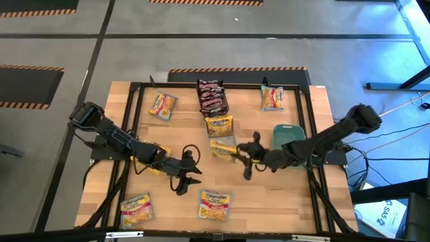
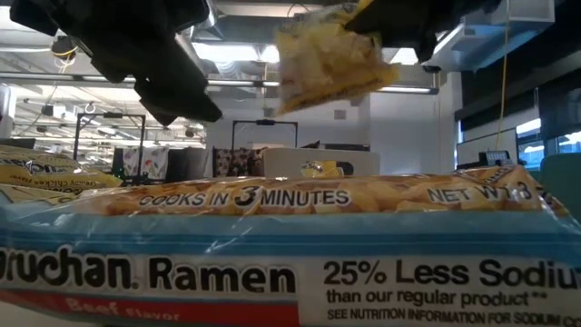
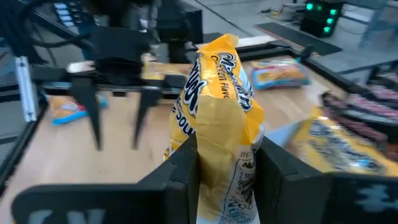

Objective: Sort Maruchan noodles

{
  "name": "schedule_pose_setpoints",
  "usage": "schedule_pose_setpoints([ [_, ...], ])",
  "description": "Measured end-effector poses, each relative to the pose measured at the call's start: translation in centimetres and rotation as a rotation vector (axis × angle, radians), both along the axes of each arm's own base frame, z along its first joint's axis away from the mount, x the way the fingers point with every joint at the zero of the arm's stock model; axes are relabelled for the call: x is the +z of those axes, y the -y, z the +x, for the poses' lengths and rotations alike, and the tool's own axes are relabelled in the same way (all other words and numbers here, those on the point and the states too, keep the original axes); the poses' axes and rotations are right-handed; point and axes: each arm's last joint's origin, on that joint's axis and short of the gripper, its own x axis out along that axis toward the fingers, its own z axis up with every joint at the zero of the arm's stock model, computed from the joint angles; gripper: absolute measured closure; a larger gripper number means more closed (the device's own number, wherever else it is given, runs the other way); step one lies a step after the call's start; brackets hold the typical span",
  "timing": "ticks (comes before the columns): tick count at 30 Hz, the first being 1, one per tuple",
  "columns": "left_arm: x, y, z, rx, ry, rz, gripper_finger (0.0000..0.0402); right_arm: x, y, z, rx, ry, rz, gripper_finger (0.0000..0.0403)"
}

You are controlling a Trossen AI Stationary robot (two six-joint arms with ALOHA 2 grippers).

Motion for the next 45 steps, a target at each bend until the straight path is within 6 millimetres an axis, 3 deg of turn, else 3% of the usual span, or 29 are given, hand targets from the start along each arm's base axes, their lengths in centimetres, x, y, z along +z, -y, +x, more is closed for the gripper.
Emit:
schedule_pose_setpoints([
  [5,0.2,-0.1,0.2,0.041,0.041,0.041,0.0218,0.6,2.6,-0.9,-0.061,-0.094,-0.079,0.0322],
  [11,-0.6,-0.1,1.0,0.037,0.085,0.142,0.0218,0.1,5.9,0.2,0.001,-0.167,-0.122,0.0323],
  [20,-1.9,-0.4,1.8,0.061,0.08,0.162,0.0218,-1.2,10.3,1.6,0.062,-0.233,-0.164,0.0323],
  [25,-1.9,-0.5,1.8,0.073,0.084,0.193,0.0218,-3.0,11.4,3.2,0.126,-0.216,-0.14,0.0322],
  [33,-1.8,-0.7,1.8,0.101,0.089,0.207,0.0218,-6.8,13.7,4.7,0.085,-0.291,-0.121,0.0322],
  [45,-1.8,-0.8,1.9,0.105,0.088,0.219,0.0218,-8.0,14.1,5.4,0.082,-0.286,-0.136,0.0307],
])
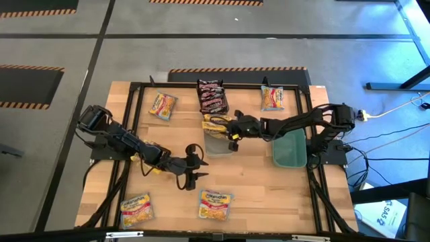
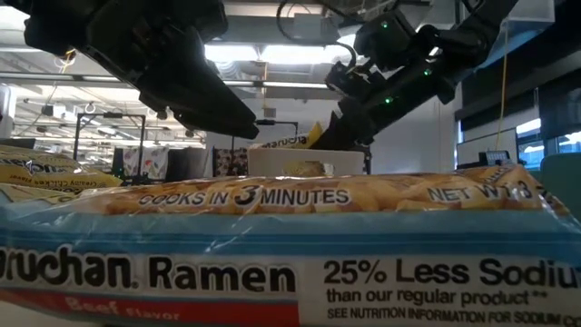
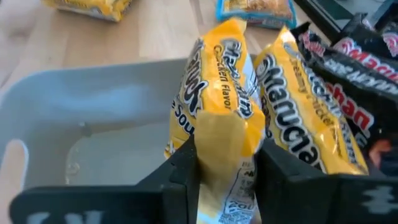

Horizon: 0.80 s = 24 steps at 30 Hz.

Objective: Sort Maruchan noodles

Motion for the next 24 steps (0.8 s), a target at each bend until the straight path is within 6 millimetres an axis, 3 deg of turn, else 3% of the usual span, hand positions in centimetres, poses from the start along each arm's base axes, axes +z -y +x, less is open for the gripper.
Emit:
schedule_pose_setpoints([
  [5,-0.01,0.0,-0.01,-0.004,-0.002,0.008,0.0218,-0.19,0.03,-0.12,-0.024,-0.022,-0.004,0.0283],
  [15,-0.02,0.0,-0.01,-0.006,-0.002,0.011,0.0218,-0.39,0.35,-0.36,-0.124,-0.057,-0.073,0.0186],
  [24,0.06,0.03,0.03,-0.007,0.006,0.005,0.0218,0.17,-0.16,-0.41,-0.108,-0.051,-0.089,0.0168],
])
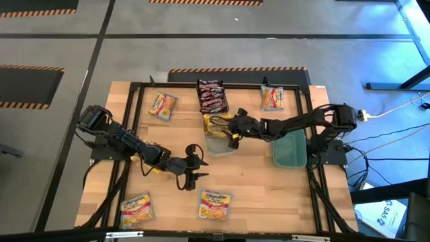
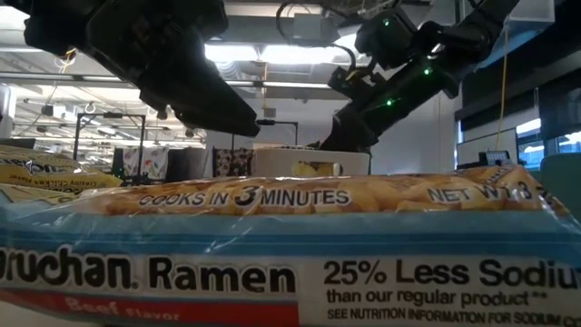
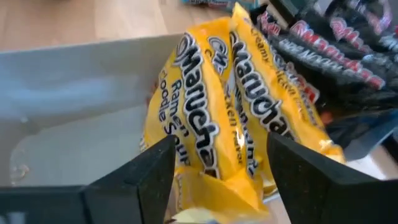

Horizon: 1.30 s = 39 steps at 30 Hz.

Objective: Sort Maruchan noodles

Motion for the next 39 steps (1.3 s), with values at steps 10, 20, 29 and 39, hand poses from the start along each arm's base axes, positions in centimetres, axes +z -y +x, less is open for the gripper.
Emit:
schedule_pose_setpoints([
  [10,0.0,0.0,0.0,-0.012,0.004,0.022,0.0218,4.1,-2.9,-2.0,0.054,0.03,-0.003,0.0171],
  [20,4.4,1.0,-1.6,0.019,-0.142,0.023,0.0218,5.8,-10.7,-3.7,0.286,0.096,0.166,0.0171],
  [29,5.2,1.6,-1.3,0.102,-0.312,0.028,0.0198,4.5,-13.7,-3.9,0.308,0.077,0.16,0.0171],
  [39,5.6,-2.9,1.3,0.27,-0.12,0.05,0.0115,4.6,-13.6,-3.8,0.313,0.084,0.149,0.0171],
])
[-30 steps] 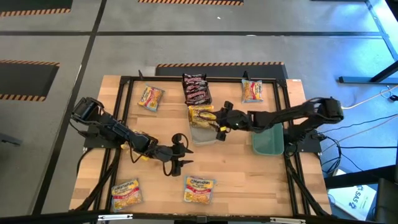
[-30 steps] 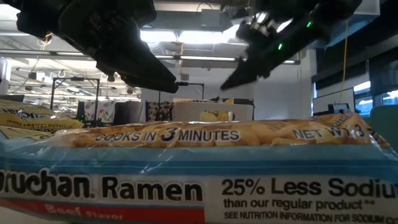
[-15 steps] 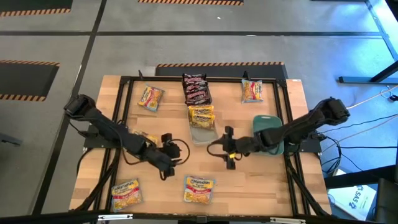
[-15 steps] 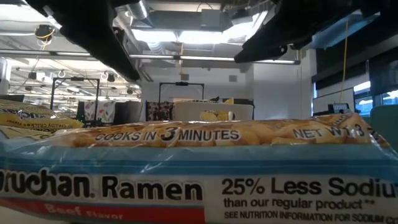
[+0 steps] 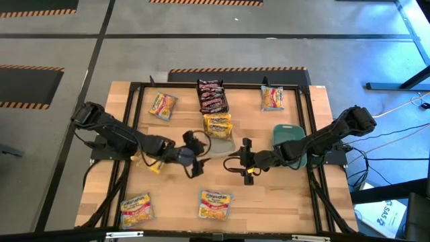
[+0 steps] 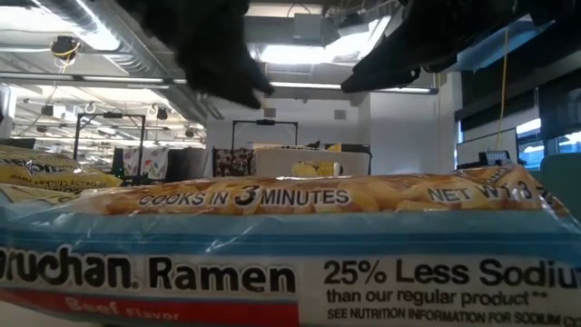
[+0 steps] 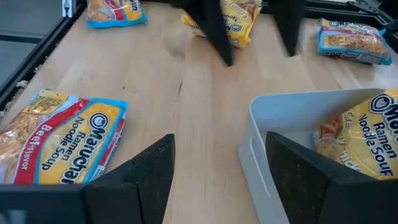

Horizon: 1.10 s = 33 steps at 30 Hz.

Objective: Sort Maruchan noodles

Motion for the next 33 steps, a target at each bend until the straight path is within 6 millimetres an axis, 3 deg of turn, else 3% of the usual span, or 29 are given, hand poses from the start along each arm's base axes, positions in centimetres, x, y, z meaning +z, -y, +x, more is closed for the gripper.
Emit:
schedule_pose_setpoints([
  [5,0.5,-0.6,0.6,-0.048,0.03,-0.017,0.0113,0.0,0.0,0.0,0.0,-0.002,0.0,0.0171],
  [9,1.4,2.5,-0.2,-0.268,-0.102,0.005,0.0116,-0.2,0.0,-0.1,-0.002,-0.019,-0.003,0.0171],
  [12,2.4,4.7,-1.7,-0.283,-0.217,0.085,0.0119,-0.2,0.0,-0.1,0.0,-0.018,-0.007,0.0171],
  [16,3.1,5.9,-4.1,-0.17,-0.366,0.119,0.0119,-0.1,0.1,-0.1,-0.008,-0.015,-0.011,0.0171],
  [25,1.2,8.4,-10.7,-0.058,-0.767,0.123,0.012,-0.2,0.0,0.0,-0.02,-0.017,0.009,0.0171],
  [33,0.0,11.0,-13.7,-0.165,-0.867,0.279,0.012,-0.2,0.2,0.0,-0.05,-0.005,-0.004,0.0171],
])
